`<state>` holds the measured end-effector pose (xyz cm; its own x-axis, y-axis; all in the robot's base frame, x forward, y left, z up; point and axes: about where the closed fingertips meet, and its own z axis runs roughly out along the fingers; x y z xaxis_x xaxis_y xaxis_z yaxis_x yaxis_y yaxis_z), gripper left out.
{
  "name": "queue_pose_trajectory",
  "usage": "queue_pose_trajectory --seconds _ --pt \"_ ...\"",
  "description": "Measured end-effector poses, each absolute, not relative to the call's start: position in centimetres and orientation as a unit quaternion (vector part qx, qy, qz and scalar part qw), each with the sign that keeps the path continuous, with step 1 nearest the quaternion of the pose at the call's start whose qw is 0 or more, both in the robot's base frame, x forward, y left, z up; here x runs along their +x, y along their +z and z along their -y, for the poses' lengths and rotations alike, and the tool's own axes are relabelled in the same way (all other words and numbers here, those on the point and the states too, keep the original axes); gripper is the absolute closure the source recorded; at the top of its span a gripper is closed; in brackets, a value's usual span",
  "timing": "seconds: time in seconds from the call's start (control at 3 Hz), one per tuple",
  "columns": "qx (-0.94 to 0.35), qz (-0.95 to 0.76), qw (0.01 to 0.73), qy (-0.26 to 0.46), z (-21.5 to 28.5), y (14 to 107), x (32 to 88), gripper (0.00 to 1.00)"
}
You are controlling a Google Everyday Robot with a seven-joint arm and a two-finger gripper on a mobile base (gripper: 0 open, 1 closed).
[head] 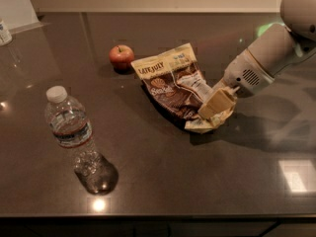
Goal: Move brown chip bag near water bottle
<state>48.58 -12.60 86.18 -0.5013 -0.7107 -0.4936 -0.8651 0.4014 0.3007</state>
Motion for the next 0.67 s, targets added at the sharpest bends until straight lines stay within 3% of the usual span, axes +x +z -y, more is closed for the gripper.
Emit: queue_pose_trajectory --seconds 0.67 --pt "-0.497 -0.806 0.149 0.287 9.0 87.7 45.7 1.0"
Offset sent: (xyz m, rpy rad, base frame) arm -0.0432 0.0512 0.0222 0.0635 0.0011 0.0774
